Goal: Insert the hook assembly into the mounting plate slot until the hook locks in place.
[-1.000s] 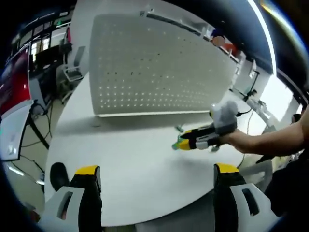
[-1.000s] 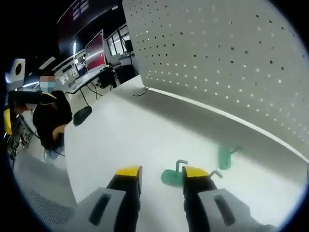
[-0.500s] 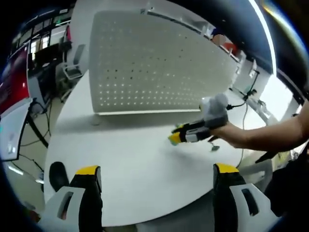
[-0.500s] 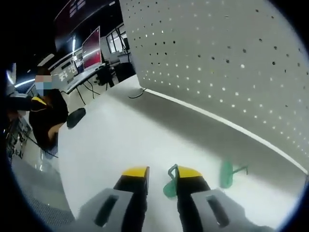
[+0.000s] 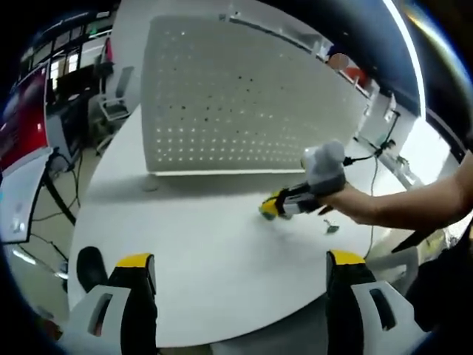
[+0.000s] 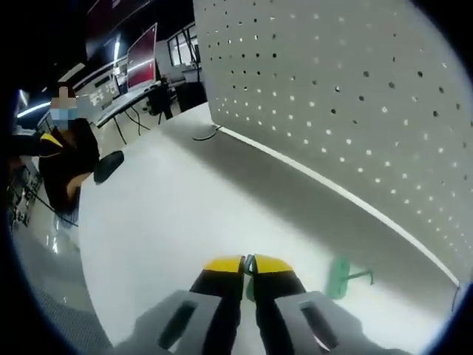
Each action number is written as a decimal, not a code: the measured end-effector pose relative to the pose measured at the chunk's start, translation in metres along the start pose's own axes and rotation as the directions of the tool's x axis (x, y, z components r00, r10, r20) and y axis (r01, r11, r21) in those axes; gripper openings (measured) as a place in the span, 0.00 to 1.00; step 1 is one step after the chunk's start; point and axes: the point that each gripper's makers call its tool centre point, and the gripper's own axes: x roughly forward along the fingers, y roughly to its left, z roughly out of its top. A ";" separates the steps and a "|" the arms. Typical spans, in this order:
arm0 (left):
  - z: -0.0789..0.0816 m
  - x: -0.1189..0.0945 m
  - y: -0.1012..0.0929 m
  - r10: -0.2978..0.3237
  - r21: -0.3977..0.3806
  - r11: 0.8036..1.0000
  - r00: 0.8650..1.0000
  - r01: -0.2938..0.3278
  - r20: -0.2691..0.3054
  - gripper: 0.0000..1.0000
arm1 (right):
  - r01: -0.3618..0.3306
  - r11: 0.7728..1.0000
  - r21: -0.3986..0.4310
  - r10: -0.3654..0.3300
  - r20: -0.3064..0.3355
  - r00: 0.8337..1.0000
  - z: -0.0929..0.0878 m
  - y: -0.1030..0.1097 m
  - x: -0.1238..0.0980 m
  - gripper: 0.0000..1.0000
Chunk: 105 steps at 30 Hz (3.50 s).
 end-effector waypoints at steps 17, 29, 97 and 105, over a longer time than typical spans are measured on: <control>0.003 -0.001 0.000 0.002 0.007 1.000 1.000 -0.002 0.012 0.97 | 0.019 1.000 -0.021 -0.018 0.024 1.000 -0.002 0.003 -0.009 0.00; 0.004 -0.004 -0.002 0.004 0.012 1.000 1.000 -0.004 0.020 0.97 | 0.028 0.999 -0.033 -0.026 0.066 0.997 0.009 0.005 -0.020 0.00; 0.040 0.019 -0.052 -0.117 -0.043 0.992 0.991 0.120 0.066 0.90 | -0.095 0.987 0.128 0.018 0.499 0.866 0.101 0.046 -0.176 0.00; 0.055 0.027 -0.065 -0.178 -0.110 0.976 0.979 0.189 0.100 0.83 | -0.143 0.980 0.141 0.041 0.556 0.830 0.116 0.059 -0.193 0.00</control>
